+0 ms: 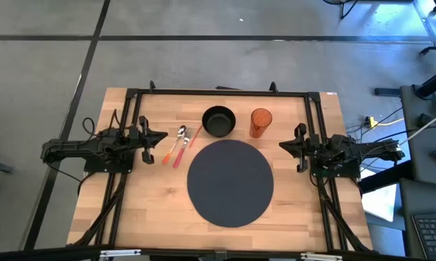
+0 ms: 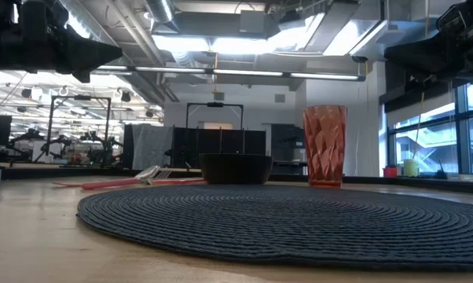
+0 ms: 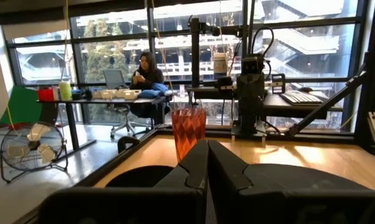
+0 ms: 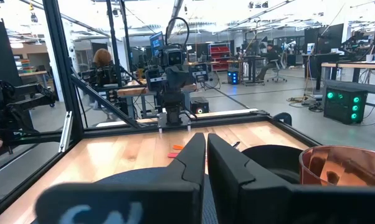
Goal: Pick & Place Utensil
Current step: Put the black bowl on the blue mat
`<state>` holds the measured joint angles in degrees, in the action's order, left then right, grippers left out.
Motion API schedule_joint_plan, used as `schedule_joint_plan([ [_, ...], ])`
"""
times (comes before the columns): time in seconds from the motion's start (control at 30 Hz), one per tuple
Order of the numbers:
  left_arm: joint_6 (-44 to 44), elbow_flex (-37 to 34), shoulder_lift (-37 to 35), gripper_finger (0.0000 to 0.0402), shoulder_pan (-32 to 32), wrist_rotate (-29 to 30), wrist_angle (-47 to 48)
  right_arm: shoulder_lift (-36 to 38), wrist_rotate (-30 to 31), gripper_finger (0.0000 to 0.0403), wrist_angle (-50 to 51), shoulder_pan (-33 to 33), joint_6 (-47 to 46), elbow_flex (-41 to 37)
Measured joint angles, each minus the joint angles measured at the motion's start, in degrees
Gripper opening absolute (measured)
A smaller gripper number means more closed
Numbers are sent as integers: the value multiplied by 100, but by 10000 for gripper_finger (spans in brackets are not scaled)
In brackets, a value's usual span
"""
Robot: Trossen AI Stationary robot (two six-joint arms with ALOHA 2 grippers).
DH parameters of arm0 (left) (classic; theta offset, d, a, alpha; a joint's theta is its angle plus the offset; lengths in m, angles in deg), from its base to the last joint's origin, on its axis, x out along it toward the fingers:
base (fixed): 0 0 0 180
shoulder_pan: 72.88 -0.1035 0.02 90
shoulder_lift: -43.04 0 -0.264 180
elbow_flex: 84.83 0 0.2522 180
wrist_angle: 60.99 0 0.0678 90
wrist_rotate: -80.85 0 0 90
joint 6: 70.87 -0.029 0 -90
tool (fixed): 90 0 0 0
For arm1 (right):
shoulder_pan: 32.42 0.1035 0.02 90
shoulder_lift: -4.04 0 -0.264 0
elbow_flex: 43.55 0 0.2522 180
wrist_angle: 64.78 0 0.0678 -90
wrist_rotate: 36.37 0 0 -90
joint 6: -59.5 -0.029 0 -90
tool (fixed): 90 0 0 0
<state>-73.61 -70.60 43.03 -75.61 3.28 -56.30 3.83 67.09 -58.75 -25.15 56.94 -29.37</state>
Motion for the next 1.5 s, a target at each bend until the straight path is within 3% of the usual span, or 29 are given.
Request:
schedule_joint_plan([
  [0.97,-75,0,0,4,1,181,-636,0,0,19,-9,0,-7,-2],
  [1.27,-190,0,0,4,-1,203,-1272,0,2,19,-32,0,36,-1],
  [1.5,413,0,0,4,1,144,-1561,0,2,19,5,0,165,0],
])
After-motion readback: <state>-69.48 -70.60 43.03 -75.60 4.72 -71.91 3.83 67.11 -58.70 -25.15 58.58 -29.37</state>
